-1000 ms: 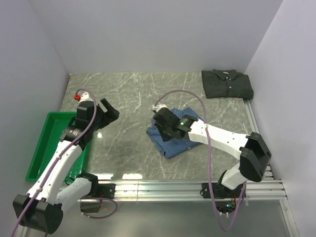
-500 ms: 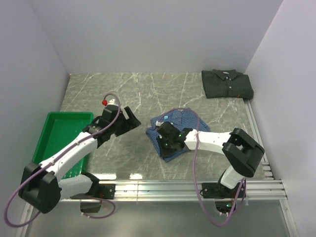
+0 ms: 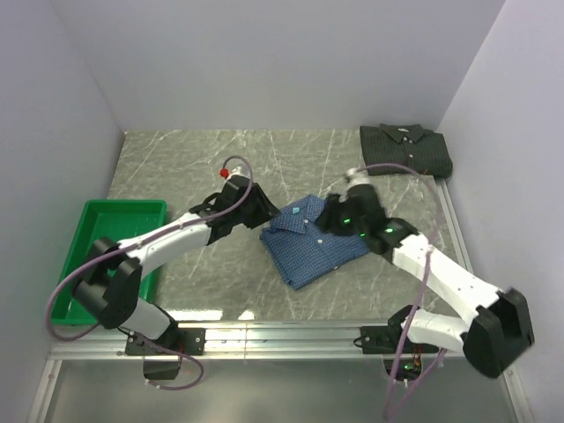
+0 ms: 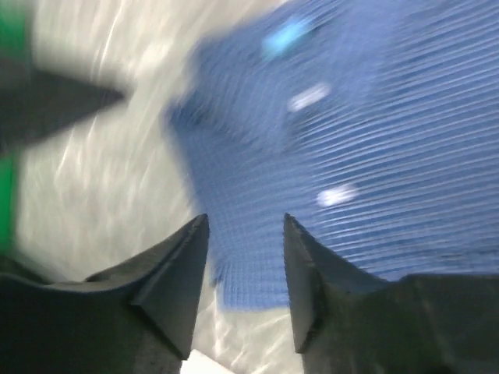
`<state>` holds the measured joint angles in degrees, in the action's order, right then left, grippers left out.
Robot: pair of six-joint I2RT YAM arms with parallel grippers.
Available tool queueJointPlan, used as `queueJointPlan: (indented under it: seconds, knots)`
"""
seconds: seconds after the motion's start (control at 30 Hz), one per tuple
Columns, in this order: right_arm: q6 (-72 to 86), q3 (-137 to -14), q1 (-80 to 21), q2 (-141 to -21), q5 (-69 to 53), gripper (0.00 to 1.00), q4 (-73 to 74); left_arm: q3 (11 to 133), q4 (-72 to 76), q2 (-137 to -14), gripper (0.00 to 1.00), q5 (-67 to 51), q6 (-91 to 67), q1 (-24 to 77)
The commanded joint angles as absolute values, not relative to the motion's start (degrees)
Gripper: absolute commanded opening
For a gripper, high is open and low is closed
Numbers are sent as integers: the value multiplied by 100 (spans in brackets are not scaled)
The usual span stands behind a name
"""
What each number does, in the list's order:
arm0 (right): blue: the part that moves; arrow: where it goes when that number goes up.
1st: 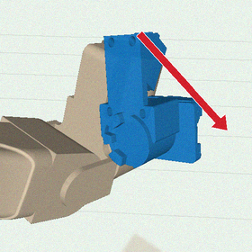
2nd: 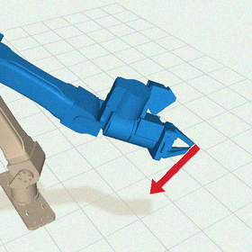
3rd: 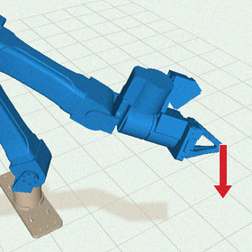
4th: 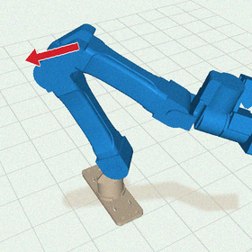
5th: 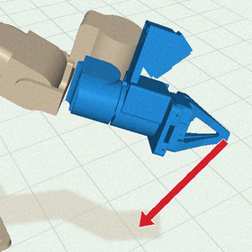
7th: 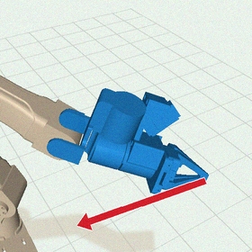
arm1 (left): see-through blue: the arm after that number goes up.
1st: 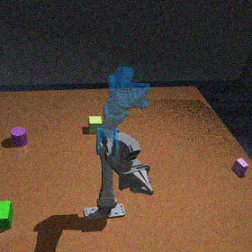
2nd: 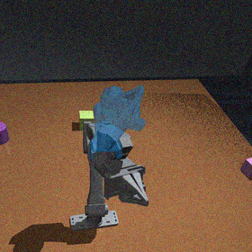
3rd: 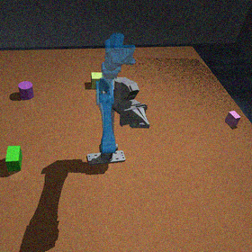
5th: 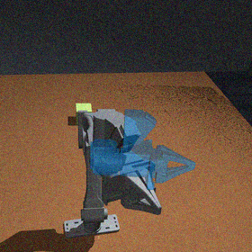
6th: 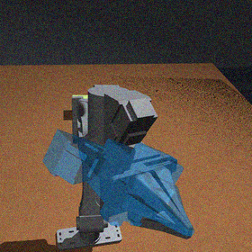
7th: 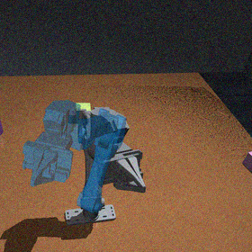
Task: Fold and stack the long sleeve shirts
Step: Fold the shirt
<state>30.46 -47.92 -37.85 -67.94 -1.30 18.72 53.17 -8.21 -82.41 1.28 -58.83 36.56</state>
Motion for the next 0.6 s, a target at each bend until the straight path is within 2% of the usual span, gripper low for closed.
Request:
queueJointPlan:
  seconds: [0.0, 0.07, 0.1, 0.17, 0.33, 0.57]
  knots:
    - [3400, -4282, -2596, -6294, -155, 55, 1794, 5607, -221, -8691, 42, 53, -6239, 3814]
    - [3489, -3921, -2059, -6135, -682, 56, 1470, 5502, -45, -8973, 27, -44, -6328, 3867]
    - [3568, -3807, -1552, -6117, -912, 56, 1355, 5441, 139, -9061, 25, -44, -6441, 3867]
    - [3665, -3490, -1171, -6187, -1273, 56, 1047, 5222, 315, -9254, 17, -18, -6547, 3867]
    - [4069, -2692, -397, -6687, -1775, 50, 300, 4773, 484, -9614, 10, 148, -6689, 3867]
    - [4078, -2628, -430, -7786, -2231, 46, -123, 5132, -411, -10116, 7, 491, -6434, 3535]
